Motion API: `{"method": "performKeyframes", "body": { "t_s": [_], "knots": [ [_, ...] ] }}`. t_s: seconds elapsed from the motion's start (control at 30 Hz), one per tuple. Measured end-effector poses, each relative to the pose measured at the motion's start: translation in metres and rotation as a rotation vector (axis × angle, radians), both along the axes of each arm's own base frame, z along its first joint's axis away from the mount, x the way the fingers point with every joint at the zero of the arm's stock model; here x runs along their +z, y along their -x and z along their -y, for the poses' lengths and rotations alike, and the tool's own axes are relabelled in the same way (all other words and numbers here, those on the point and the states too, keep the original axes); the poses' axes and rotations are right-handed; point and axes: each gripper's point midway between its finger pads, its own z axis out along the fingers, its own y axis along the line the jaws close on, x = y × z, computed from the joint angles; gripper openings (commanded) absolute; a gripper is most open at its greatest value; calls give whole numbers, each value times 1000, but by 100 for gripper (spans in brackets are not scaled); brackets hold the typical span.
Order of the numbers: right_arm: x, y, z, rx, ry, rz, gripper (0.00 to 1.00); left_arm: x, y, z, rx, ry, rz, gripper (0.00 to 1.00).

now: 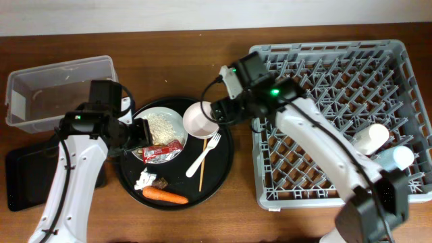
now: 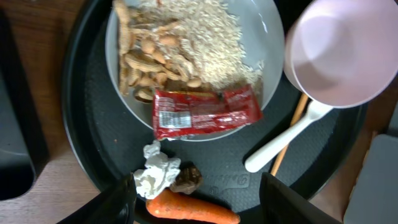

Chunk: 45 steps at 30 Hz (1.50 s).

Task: Sort waste into correct bins and load items into the dishwasher rack
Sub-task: 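Grasp the pink bowl on the tray with the right gripper, then carry the pink bowl to the rack's upper right and release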

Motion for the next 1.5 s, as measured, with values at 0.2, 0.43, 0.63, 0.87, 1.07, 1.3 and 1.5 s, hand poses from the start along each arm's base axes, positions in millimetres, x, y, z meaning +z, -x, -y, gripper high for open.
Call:
{"method": "performKeyframes", "body": {
  "t_s": [0.2,0.43,0.63,0.87,1.07,1.3,1.5],
  "knots": [
    [-90,-26,-6,-157,61,-136,57,0,0,-5,17,-6,-1,64],
    [-128,-24,-4,-222,91,-220,11,0,0,-5,17,-6,-2,64],
    [-111,-29,-6,-237,89,-223,4,0,0,-5,17,-6,-3,64],
    [-7,-52,51,-351,224,-117,4,0,0,-5,17,-6,-4,64],
    [117,-35,256,-829,503,129,4,0,0,-5,18,-6,-4,64],
    [146,-13,413,-1449,834,297,4,0,0,-5,17,-6,-3,64],
    [86,-41,458,-1502,1072,245,4,0,0,-5,17,-6,-4,64]
  ]
}}
